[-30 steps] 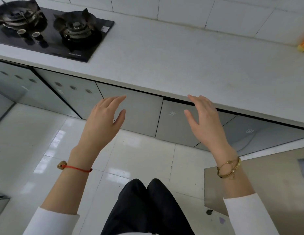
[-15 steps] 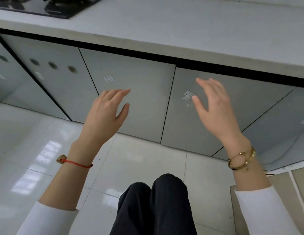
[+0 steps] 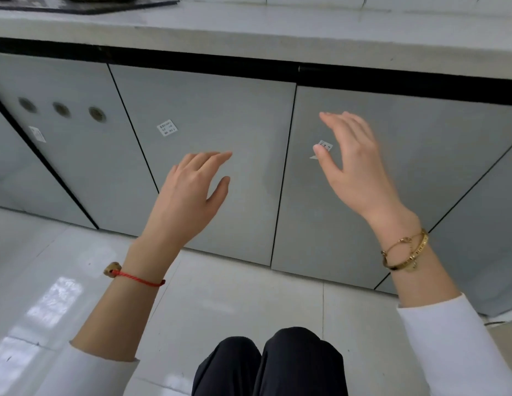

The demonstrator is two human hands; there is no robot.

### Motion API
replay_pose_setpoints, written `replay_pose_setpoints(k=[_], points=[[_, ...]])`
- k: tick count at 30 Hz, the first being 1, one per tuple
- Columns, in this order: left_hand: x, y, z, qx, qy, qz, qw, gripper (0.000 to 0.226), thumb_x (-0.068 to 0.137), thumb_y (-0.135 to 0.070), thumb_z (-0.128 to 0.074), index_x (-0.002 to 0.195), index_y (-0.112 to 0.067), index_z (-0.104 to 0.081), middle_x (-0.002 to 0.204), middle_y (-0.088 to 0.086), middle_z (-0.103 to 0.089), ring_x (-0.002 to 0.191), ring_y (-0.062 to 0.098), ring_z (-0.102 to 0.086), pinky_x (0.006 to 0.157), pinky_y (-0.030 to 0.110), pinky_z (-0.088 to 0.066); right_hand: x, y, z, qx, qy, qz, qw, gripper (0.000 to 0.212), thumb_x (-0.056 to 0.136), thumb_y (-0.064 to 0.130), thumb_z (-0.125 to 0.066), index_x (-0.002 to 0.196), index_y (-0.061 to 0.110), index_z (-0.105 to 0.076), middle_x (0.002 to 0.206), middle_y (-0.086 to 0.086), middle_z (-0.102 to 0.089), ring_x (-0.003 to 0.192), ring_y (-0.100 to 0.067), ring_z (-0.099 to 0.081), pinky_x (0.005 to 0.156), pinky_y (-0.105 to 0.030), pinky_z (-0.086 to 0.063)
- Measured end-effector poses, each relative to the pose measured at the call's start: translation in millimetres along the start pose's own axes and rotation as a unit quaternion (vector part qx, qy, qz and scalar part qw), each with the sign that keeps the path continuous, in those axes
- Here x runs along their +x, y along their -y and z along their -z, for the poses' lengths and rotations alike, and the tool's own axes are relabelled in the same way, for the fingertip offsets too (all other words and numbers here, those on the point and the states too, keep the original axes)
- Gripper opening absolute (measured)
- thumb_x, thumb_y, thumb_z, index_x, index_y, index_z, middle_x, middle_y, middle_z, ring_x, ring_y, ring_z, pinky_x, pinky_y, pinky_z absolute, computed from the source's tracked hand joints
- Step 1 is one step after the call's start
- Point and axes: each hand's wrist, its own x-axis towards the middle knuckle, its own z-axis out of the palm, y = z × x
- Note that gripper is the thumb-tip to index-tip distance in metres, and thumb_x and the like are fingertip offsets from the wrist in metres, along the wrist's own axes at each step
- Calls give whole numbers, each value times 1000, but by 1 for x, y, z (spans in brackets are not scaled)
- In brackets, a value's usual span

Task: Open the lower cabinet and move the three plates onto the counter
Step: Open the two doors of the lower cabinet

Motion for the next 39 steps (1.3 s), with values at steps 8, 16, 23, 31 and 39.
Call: replay_pose_setpoints(k=[8, 16, 23, 31, 39], points=[[31, -2, -2, -10, -24, -8, 1000, 42, 97, -25, -50, 138, -16, -49, 129, 1, -58, 121, 21, -50, 100, 32, -40, 19, 0, -1, -9, -32, 29, 999, 47, 97, 29, -48, 141, 14, -42, 143, -3, -47, 140, -22, -31, 115, -41, -28], [117, -26, -22, -280, -39, 120, 952, 37, 95, -23, -53, 132, -19, -56, 118, -7, -64, 100, 4, -58, 81, 9, -46, 75, 1, -10, -62, -102, 85, 989, 45, 95, 27, -48, 137, 10, -48, 130, -5, -52, 124, -24, -39, 104, -39, -36], [162, -33, -47, -481, -27, 218, 848, 44, 95, -17, -51, 138, -14, -48, 124, -3, -62, 111, 15, -61, 91, 30, -54, 94, -7, -25, -120, -105, 89, 983, 47, 94, 27, -50, 138, 12, -47, 131, -4, -51, 125, -24, -37, 100, -40, -36], [171, -27, -51, -634, -7, 214, 743, 44, 94, -3, -53, 137, -10, -48, 130, 2, -61, 114, 14, -61, 96, 31, -52, 96, -11, -31, -163, -103, 85, 977, 50, 94, 28, -49, 141, 13, -43, 135, -5, -48, 128, -28, -36, 103, -42, -34], [160, -25, -40, -641, 5, 214, 738, 43, 91, 0, -58, 133, -10, -53, 129, 0, -62, 118, 13, -60, 97, 29, -51, 93, -6, -34, -156, -105, 78, 979, 49, 96, 25, -46, 143, 12, -41, 139, -5, -46, 131, -29, -35, 106, -43, -34]])
